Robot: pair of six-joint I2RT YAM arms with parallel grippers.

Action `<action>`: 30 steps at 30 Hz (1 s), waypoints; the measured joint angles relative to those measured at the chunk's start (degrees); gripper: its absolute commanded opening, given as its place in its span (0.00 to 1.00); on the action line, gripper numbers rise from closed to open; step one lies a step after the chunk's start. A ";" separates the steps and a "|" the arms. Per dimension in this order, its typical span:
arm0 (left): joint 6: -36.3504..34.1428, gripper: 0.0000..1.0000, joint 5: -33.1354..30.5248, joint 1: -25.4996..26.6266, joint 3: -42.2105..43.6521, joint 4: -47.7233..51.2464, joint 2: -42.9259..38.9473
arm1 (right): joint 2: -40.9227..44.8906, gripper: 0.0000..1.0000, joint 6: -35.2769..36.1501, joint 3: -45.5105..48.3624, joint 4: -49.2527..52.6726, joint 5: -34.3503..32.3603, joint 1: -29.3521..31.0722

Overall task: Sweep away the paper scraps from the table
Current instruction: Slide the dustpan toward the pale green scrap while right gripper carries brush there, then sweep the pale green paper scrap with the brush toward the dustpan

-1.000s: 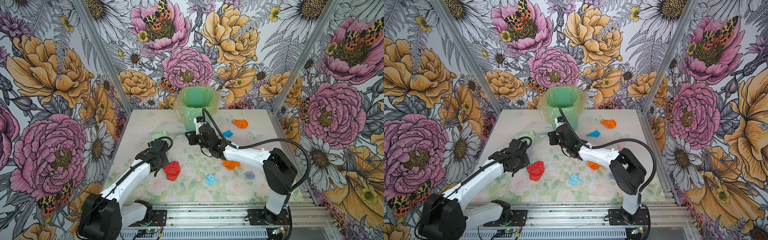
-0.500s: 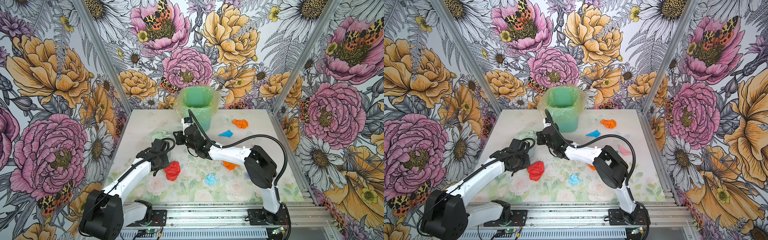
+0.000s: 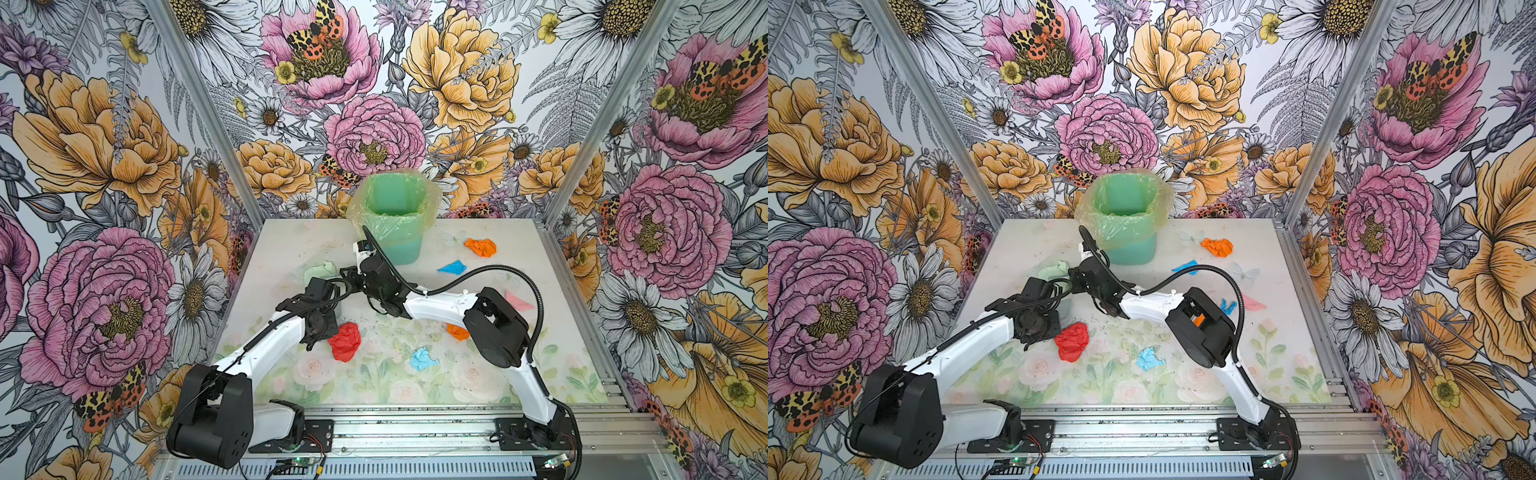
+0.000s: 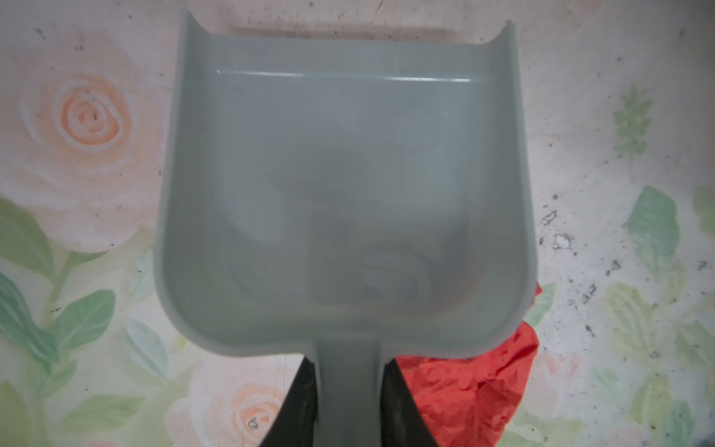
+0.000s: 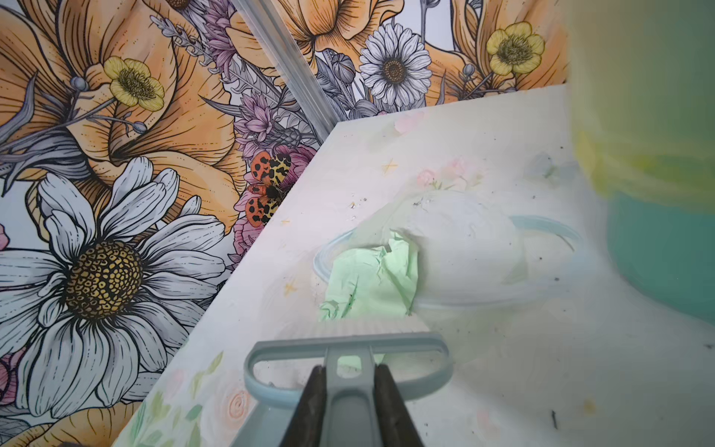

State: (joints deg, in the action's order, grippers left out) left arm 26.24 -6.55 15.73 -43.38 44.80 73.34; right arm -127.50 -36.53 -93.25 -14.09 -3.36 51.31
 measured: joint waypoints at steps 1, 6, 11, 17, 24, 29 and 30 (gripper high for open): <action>-0.17 0.00 0.20 -0.04 0.00 -0.11 0.13 | -0.09 0.00 0.59 0.00 -0.35 0.17 -0.02; -0.96 0.00 1.14 -0.17 0.00 -0.96 1.29 | -0.11 0.00 3.30 0.00 -2.78 1.29 -0.55; -1.27 0.00 1.51 -0.33 0.00 -1.77 2.80 | -1.42 0.00 5.01 -0.33 -5.68 3.23 -1.49; -2.69 0.00 1.53 -1.36 0.00 -2.60 3.54 | -4.33 0.00 5.90 -0.50 -7.82 6.25 -2.27; -3.82 0.00 1.53 -2.93 0.00 -3.52 3.56 | -5.40 0.00 7.21 -0.50 -11.15 8.90 -2.75; -4.20 0.00 1.53 -3.21 0.00 -4.66 4.46 | -5.64 0.00 8.22 -0.87 -12.24 9.68 -2.75; -4.22 0.00 1.53 -3.23 0.00 -4.76 4.83 | -5.99 0.00 8.48 -1.36 -12.33 9.73 -2.75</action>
State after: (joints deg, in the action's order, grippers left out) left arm 22.02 -5.02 12.49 -43.38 40.03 78.17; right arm -133.49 -28.05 -94.61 -26.41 6.37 48.56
